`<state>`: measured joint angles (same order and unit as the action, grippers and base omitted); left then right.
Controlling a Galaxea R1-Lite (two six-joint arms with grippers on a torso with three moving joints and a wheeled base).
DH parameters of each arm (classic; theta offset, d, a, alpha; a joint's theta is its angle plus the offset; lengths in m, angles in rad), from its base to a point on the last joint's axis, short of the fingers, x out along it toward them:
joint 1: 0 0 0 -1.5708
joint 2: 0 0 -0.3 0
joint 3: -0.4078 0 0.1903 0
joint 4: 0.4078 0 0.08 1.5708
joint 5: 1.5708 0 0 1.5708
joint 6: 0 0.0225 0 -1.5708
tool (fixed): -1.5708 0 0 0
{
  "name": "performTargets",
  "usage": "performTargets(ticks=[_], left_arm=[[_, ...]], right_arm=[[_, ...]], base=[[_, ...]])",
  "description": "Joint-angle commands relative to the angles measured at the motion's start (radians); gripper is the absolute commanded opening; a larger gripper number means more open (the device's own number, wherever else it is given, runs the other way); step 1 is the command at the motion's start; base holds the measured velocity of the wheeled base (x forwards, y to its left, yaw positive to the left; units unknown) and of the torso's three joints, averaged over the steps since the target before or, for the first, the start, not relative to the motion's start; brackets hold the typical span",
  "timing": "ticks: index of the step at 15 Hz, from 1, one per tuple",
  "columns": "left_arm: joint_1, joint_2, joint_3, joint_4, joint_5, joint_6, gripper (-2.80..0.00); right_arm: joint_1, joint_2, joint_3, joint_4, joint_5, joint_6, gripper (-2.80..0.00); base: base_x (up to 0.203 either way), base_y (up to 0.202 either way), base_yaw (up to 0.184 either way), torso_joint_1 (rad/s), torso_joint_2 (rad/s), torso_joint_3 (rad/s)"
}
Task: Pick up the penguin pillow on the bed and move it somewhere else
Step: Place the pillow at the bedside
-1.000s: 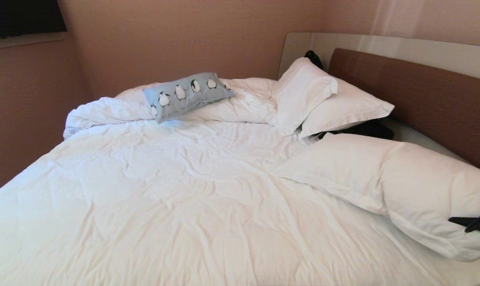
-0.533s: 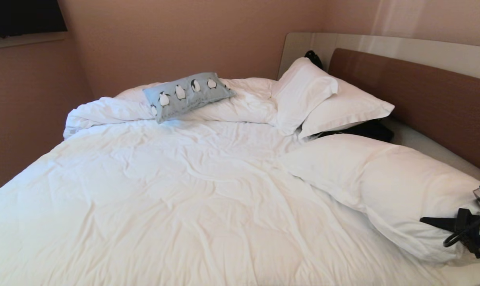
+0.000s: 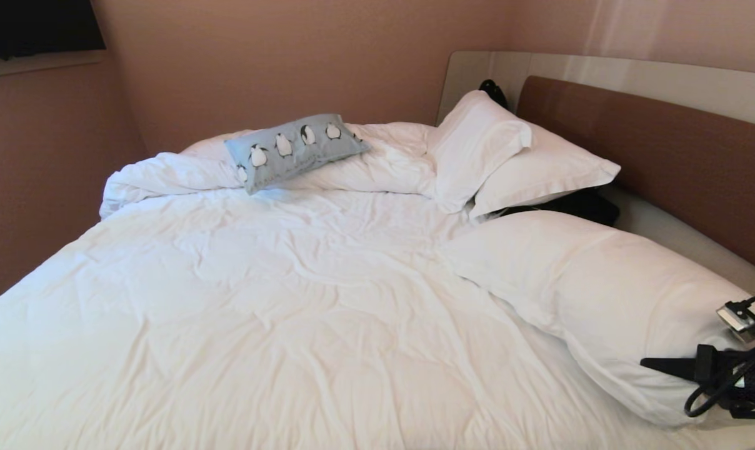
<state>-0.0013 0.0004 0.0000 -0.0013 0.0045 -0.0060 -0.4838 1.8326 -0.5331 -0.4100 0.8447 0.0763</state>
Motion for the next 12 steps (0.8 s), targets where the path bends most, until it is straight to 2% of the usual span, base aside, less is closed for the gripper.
performTargets(ticks=[1,3,6,9,12], left_arm=[[0.0,0.0,0.0,0.0,0.0,0.0,-2.8],[0.0,0.001,0.0,0.0,0.0,0.0,-2.8],[0.0,0.0,0.0,0.0,0.0,0.0,-2.8],[0.0,0.001,0.0,0.0,0.0,0.0,-2.8],[0.0,0.001,0.0,0.0,0.0,0.0,-2.8]], right_arm=[[0.002,0.02,0.005,-0.002,0.002,-0.077,-2.8],[0.002,0.007,0.008,-0.001,-0.002,-0.103,-2.8],[0.001,-0.092,0.055,-0.002,-0.057,-0.133,-2.8],[0.002,-0.23,0.131,-0.002,-0.039,-0.192,-2.8],[0.001,-0.286,0.153,0.005,-0.03,-0.201,-2.8]], base=[[0.0,0.0,0.0,0.0,0.0,0.0],[0.0,0.0,0.0,0.0,0.0,0.0],[0.0,0.0,0.0,0.0,0.0,0.0],[0.0,0.0,0.0,0.0,0.0,0.0],[0.0,0.0,0.0,0.0,0.0,0.0]])
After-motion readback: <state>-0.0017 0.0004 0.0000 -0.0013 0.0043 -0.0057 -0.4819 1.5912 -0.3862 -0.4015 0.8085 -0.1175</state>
